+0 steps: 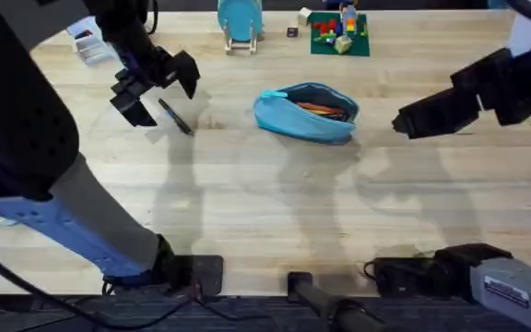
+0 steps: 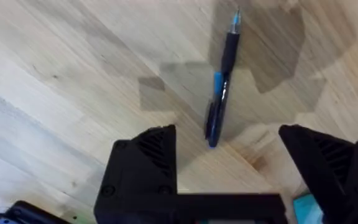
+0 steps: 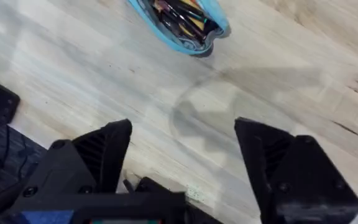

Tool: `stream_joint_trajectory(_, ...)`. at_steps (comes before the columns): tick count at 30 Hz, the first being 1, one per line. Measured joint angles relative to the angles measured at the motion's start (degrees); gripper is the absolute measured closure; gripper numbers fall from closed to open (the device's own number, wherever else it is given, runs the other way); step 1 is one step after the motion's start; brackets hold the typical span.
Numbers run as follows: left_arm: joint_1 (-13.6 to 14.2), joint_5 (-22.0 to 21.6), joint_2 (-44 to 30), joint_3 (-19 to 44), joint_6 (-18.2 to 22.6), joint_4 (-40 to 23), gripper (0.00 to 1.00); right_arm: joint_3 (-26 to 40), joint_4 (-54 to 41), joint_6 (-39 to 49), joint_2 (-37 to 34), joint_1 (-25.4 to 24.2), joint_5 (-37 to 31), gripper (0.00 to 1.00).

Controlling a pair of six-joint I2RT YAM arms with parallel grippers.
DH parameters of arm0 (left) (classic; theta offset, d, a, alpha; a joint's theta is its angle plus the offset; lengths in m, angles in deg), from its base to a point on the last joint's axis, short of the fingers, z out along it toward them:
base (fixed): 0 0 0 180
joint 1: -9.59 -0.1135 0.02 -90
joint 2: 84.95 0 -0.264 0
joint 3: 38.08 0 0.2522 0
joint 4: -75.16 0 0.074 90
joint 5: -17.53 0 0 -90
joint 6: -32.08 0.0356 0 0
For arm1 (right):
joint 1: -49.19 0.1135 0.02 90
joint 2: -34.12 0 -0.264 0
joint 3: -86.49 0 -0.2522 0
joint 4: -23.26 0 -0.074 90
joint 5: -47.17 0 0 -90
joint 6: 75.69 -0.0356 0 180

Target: Unzip the bag, pick up the pens from the table one at a time and place them inside, then zip the bag closed.

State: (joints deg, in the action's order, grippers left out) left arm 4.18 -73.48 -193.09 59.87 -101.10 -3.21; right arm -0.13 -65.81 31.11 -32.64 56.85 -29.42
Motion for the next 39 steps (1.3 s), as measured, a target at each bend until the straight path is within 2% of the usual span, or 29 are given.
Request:
stream_joint_trajectory(10,-1.2,0.4,-6.3,0.0,1.3,2.2,0.004,0.0,0.0,0.0,0.0,0.0,0.0,0.004)
stream_joint_trajectory(16,-1.7,1.2,-6.7,0.3,5.3,3.0,0.003,0.0,0.0,0.0,0.0,0.0,0.0,0.004)
stream_joint_trajectory(18,-1.7,1.3,-6.8,0.4,6.3,3.2,0.032,0.0,0.0,0.0,0.0,0.0,0.0,0.004)
stream_joint_trajectory(20,-1.6,1.7,-7.2,0.8,6.9,3.3,0.130,0.0,0.0,0.0,0.0,0.0,0.0,0.004)
stream_joint_trajectory(24,-1.2,2.7,-7.4,1.1,7.8,4.0,0.573,0.0,0.0,0.0,0.0,0.0,0.0,0.004)
stream_joint_trajectory(28,-1.3,2.6,-7.4,1.1,8.1,3.8,0.922,0.0,0.0,0.0,0.0,0.0,0.0,0.004)
stream_joint_trajectory(39,-1.3,2.5,-7.4,1.2,8.1,3.7,0.958,0.0,0.0,0.0,0.0,0.0,0.0,0.004)
